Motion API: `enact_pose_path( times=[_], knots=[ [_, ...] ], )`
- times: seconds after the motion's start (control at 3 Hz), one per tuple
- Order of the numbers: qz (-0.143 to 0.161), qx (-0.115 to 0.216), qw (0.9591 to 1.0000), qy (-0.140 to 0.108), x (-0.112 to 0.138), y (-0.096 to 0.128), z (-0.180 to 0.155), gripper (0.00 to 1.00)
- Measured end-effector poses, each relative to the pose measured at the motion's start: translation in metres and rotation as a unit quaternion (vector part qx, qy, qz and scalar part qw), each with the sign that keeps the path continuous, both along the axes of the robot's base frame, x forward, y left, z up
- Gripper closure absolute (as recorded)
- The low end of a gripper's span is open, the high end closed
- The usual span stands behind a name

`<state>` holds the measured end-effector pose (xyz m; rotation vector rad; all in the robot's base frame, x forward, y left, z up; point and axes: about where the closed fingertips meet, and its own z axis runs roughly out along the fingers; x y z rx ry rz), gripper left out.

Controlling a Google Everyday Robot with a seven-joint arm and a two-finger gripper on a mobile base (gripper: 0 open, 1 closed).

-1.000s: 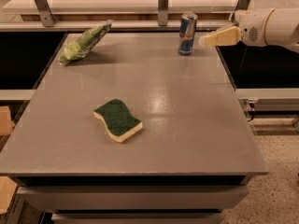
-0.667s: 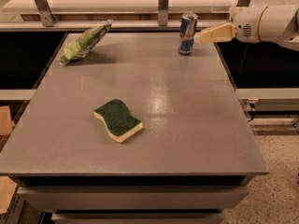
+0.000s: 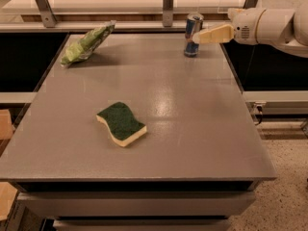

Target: Move redbull can near sponge

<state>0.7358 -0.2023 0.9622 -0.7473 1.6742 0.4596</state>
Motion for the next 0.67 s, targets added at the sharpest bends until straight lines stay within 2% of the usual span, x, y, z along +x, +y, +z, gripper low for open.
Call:
enact_pose_path(
  times=[0.67],
  knots=[
    [0.019,0.037,0.9991,-0.006,0.018,0.031,-0.008,0.0]
  ],
)
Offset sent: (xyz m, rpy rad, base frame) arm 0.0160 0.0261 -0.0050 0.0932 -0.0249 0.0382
